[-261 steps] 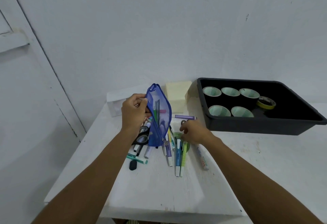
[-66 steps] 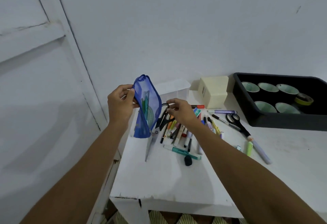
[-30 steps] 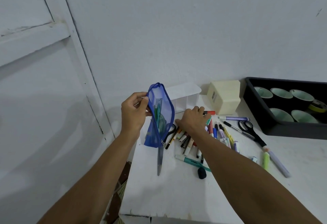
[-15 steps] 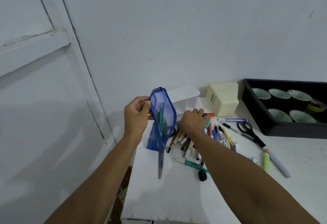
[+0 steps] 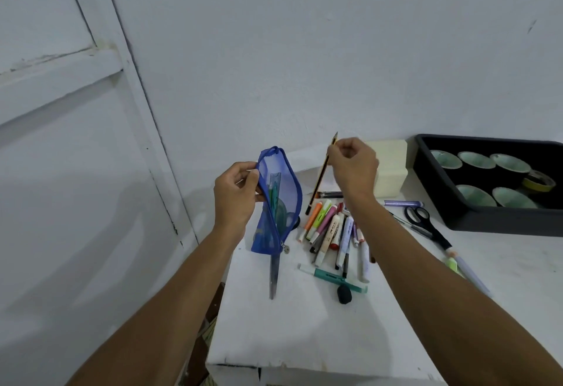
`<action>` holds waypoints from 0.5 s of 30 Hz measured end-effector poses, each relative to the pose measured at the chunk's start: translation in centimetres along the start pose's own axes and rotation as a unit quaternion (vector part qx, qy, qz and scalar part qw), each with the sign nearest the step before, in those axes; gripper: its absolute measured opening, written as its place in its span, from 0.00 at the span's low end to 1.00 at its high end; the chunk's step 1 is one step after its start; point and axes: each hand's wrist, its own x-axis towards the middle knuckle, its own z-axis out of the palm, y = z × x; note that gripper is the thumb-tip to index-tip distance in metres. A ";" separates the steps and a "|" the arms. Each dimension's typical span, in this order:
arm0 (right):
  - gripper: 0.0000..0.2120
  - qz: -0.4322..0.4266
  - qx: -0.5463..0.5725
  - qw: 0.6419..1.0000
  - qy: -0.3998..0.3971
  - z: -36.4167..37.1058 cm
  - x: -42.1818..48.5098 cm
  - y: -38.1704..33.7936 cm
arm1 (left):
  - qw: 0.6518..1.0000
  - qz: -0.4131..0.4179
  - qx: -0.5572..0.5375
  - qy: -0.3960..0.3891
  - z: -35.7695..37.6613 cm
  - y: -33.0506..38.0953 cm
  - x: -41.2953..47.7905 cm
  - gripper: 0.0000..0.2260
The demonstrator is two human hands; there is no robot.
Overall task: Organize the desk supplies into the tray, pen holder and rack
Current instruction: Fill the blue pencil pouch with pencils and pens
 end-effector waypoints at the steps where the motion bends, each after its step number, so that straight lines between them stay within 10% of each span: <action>1: 0.03 -0.022 0.022 0.999 0.014 -0.5 0.0 -0.8 | 1.000 -0.002 -0.003 -0.001 0.2 0.0 -0.1 0.06; 15: 0.08 -0.070 -0.071 0.981 -0.165 -3.1 -4.7 1.2 | 1.000 -0.001 -0.020 -0.009 1.9 1.3 -2.7 0.06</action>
